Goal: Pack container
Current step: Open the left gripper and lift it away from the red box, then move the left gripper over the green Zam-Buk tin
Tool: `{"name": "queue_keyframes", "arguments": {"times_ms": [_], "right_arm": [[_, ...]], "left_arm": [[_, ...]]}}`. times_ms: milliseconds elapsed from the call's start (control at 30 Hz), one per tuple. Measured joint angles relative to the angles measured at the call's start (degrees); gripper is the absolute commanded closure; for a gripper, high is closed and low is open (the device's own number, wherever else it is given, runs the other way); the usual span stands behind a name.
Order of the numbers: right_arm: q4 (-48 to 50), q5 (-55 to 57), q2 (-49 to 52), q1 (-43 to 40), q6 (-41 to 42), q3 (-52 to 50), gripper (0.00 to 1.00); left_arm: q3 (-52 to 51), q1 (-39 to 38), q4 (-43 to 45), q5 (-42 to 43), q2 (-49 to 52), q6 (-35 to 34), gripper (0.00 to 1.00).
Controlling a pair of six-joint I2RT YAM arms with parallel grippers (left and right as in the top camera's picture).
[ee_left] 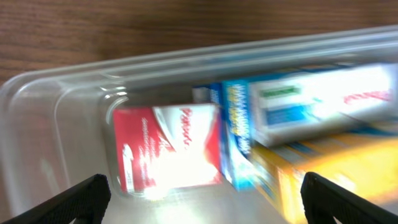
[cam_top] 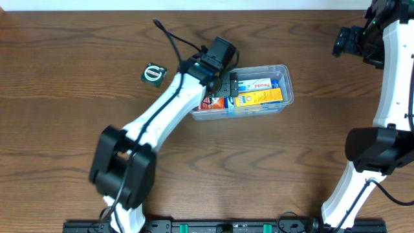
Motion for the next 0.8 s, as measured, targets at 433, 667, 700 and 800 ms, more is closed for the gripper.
{"name": "queue_keyframes", "arguments": {"times_ms": [433, 667, 700, 800], "right_arm": [[0.0, 0.0, 0.0, 0.0, 0.0, 0.0, 0.01], [0.0, 0.0, 0.0, 0.0, 0.0, 0.0, 0.01], [0.0, 0.0, 0.0, 0.0, 0.0, 0.0, 0.01], [0.0, 0.0, 0.0, 0.0, 0.0, 0.0, 0.01]], "left_arm": [[1.2, 9.0, -4.0, -4.9, -18.8, 11.9, 0.02], [1.2, 20.2, -3.8, -6.2, -14.7, 26.6, 0.02], [1.2, 21.7, -3.5, -5.6, -13.3, 28.4, 0.02], [1.2, 25.2, -2.1, -3.4, -9.4, 31.9, 0.02]]}}
